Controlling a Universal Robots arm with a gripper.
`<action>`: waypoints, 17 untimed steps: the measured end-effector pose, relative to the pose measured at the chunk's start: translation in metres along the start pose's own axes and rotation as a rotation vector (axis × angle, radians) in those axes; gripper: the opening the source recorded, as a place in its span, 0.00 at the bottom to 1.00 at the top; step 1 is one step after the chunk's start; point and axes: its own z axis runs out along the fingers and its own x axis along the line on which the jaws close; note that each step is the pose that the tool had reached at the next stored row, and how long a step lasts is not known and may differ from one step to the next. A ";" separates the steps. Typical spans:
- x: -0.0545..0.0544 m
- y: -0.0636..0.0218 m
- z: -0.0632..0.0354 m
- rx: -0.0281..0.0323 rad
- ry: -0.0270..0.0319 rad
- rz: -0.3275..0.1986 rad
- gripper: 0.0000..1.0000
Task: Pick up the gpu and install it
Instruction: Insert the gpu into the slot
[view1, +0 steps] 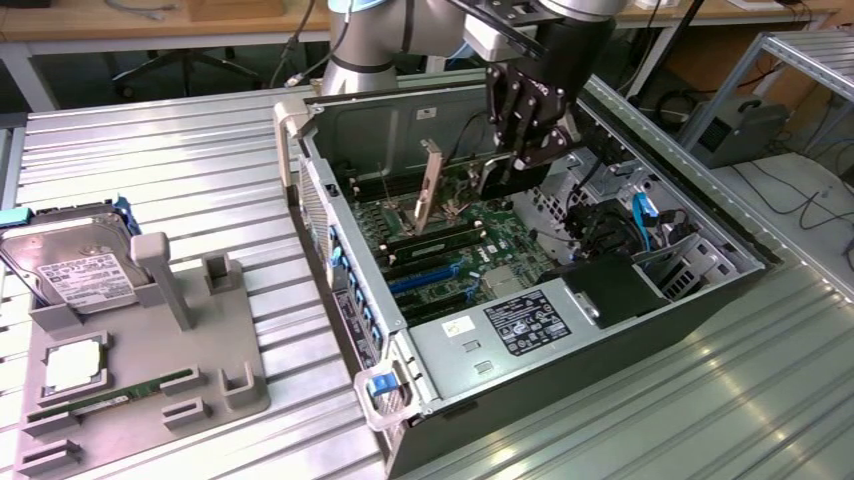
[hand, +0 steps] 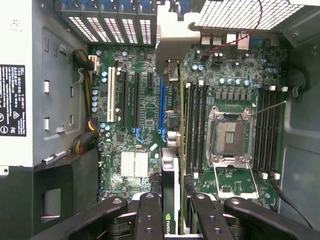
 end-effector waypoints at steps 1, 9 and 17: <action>0.000 0.0000 0.0006 0.0000 0.0000 0.000 0.27; 0.000 0.0000 0.0087 0.0000 0.0001 0.000 0.27; 0.000 0.0000 0.0092 0.0001 -0.0023 0.000 0.27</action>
